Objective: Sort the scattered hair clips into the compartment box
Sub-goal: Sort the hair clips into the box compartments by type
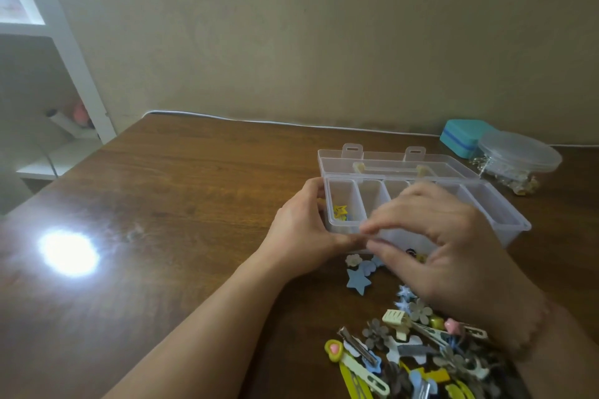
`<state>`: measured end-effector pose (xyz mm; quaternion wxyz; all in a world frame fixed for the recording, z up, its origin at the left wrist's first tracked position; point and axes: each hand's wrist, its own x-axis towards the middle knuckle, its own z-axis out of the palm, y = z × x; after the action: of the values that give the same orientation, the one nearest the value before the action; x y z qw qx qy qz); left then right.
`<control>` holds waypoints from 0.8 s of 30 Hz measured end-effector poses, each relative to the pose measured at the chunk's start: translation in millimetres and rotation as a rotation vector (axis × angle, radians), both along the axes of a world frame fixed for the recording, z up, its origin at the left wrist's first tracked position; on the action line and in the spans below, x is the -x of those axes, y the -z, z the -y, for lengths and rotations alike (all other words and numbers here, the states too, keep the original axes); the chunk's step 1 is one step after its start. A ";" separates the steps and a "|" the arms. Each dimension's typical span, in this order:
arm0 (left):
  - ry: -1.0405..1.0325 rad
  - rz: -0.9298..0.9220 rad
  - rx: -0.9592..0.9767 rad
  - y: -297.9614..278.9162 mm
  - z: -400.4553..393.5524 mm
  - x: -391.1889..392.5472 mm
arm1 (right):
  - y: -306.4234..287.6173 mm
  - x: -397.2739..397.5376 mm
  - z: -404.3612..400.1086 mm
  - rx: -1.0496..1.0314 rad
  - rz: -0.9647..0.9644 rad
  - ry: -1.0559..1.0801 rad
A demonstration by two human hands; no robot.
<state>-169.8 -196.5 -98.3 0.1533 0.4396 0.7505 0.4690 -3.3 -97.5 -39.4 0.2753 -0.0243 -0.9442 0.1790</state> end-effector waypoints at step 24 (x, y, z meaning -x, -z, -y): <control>-0.011 -0.010 0.020 0.5 -1.5 0.3 | 6.1 8.8 -2.7 0.191 -0.075 0.285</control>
<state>-170.2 -195.0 -98.8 0.1513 0.4365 0.7583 0.4600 -12.2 -94.7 -45.5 0.3295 -0.1771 -0.8989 0.2281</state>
